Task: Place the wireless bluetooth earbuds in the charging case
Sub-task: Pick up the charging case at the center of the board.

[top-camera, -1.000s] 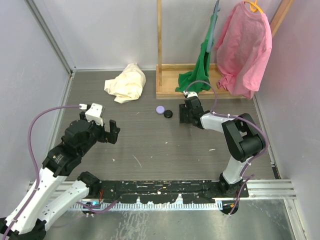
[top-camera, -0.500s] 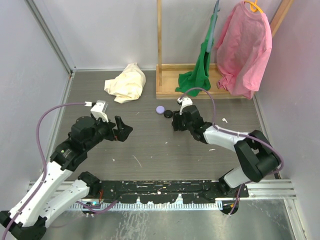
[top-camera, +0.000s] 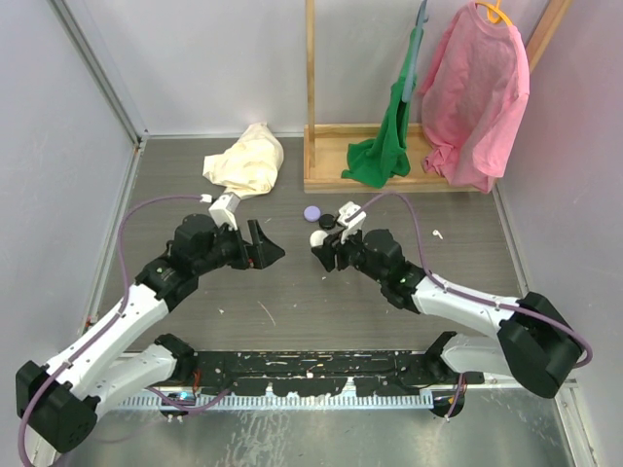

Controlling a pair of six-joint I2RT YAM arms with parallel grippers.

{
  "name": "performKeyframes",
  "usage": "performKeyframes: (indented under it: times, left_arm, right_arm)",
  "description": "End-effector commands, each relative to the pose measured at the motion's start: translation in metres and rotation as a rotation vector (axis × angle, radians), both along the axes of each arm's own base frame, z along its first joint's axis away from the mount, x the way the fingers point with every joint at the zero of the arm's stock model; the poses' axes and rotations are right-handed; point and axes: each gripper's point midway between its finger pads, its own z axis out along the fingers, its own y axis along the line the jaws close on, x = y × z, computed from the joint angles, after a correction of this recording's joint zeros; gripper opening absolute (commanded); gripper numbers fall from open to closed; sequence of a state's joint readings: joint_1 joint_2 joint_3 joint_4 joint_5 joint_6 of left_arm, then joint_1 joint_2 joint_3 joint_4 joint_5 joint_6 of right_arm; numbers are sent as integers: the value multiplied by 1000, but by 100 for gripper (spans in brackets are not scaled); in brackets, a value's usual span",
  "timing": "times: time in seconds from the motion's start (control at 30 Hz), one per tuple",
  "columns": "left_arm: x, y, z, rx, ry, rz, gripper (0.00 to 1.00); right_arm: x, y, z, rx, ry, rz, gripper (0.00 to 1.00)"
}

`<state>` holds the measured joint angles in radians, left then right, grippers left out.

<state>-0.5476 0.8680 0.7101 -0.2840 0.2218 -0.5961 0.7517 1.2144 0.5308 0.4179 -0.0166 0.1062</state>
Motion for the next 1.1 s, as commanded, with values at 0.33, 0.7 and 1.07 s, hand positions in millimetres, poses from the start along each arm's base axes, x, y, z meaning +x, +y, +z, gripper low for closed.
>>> performKeyframes:
  times: [0.33,0.7,1.07]
  left_arm:
    - [8,-53,51,-209,-35,-214,64]
    - [6,-70,51,-271,35,-283,51]
    - [9,-76,52,-294,53,-297,28]
  right_arm:
    - [-45,39,82,96,-407,275,51]
    - [-54,47,90,99,-468,330,51]
    - [-55,50,88,93,-480,340,52]
